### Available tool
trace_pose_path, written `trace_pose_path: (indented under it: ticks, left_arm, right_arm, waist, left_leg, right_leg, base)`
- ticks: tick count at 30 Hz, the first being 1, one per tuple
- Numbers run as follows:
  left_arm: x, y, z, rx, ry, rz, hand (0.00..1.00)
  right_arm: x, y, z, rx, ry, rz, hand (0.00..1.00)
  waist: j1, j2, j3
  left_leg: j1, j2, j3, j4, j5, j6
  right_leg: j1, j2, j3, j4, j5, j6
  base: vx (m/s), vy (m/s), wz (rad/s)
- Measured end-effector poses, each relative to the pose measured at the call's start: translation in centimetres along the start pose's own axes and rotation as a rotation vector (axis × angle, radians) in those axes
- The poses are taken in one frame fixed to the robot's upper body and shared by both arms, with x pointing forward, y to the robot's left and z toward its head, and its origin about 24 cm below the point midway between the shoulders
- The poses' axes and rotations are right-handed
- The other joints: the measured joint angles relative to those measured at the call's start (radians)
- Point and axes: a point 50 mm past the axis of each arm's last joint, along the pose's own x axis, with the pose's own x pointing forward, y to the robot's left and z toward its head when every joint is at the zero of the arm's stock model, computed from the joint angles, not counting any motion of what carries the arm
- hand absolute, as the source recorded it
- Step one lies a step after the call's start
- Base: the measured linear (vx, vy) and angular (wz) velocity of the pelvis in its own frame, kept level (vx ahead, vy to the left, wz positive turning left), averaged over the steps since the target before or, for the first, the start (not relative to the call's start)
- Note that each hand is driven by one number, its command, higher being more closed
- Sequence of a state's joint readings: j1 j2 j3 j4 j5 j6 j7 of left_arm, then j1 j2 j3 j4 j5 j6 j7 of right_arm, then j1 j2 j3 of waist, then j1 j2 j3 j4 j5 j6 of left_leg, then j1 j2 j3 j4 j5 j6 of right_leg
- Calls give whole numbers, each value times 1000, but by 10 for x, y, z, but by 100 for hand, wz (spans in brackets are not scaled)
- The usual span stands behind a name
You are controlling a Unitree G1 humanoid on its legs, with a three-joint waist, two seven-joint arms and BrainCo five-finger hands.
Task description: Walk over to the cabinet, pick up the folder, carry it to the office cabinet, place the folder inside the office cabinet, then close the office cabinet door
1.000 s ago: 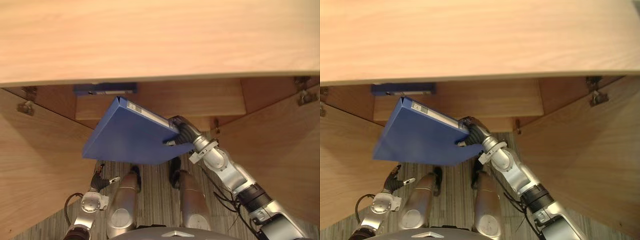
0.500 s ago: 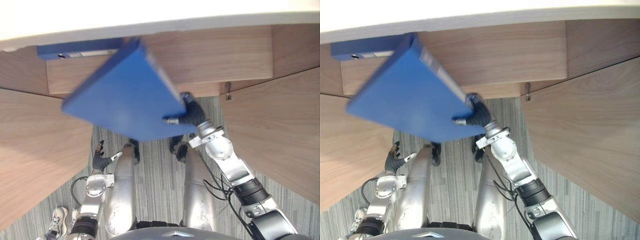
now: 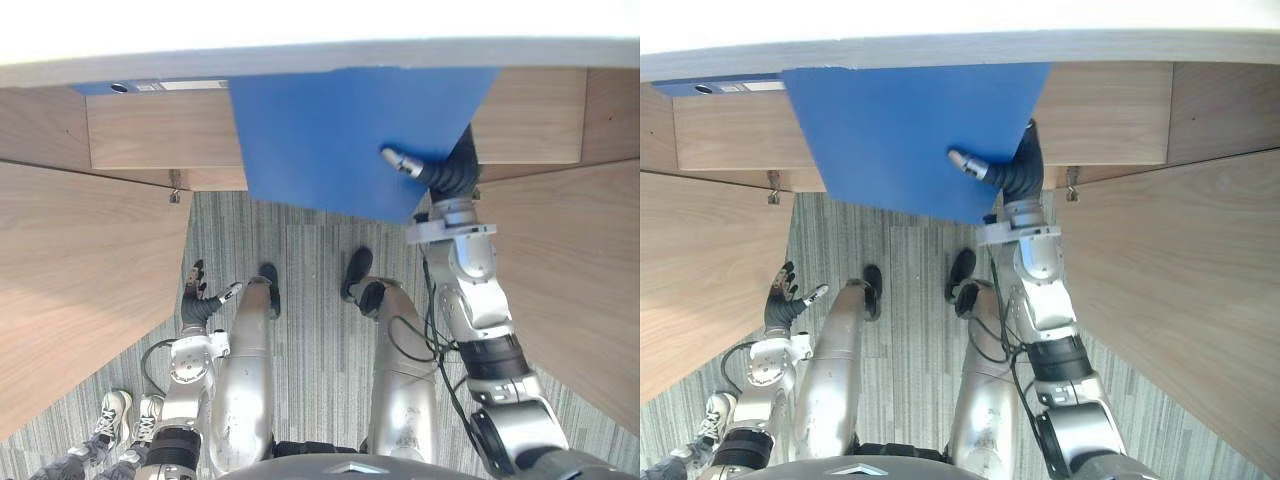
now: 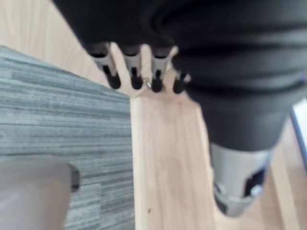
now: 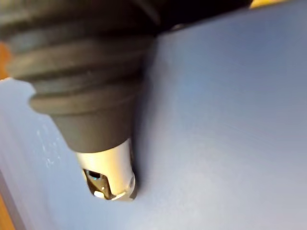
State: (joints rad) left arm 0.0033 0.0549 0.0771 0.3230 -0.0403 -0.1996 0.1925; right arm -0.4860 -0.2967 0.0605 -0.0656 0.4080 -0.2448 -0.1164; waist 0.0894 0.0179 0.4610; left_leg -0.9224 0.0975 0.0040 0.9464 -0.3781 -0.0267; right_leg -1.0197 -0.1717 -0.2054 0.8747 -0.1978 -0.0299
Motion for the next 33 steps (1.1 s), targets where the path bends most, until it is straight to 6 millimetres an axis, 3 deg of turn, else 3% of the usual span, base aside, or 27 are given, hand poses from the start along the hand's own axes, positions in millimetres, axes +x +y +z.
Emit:
trace_pose_path:
  ticks: [8, 19, 33]
  left_arm:
    - [4, -6, 27, -108, -112, 29, 0]
    - [4, -7, 50, -208, -212, 61, 0]
    - [2, -14, 51, -234, -207, 87, 0]
  right_arm:
    - [31, -12, 7, 206, -72, -197, 100]
    - [53, -42, 14, 419, -117, -441, 100]
    - [84, -40, 35, 761, -218, -533, 100]
  waist:
    - [19, 11, 13]
    - [38, 11, 15]
    - [47, 11, 15]
  left_leg:
    - [-39, -7, -24, 10, 5, -8]
    - [-127, -38, -74, 11, 29, -38]
    - [-208, -51, -101, 7, 64, -54]
  right_leg:
    - [-30, -14, -17, 24, -12, -6]
    - [-102, -50, -57, 67, -36, -16]
    - [-174, -65, -79, 87, -44, -10]
  base:
    - [-30, -8, 7]
    - [-32, -11, 16]
    - [-24, -2, 7]
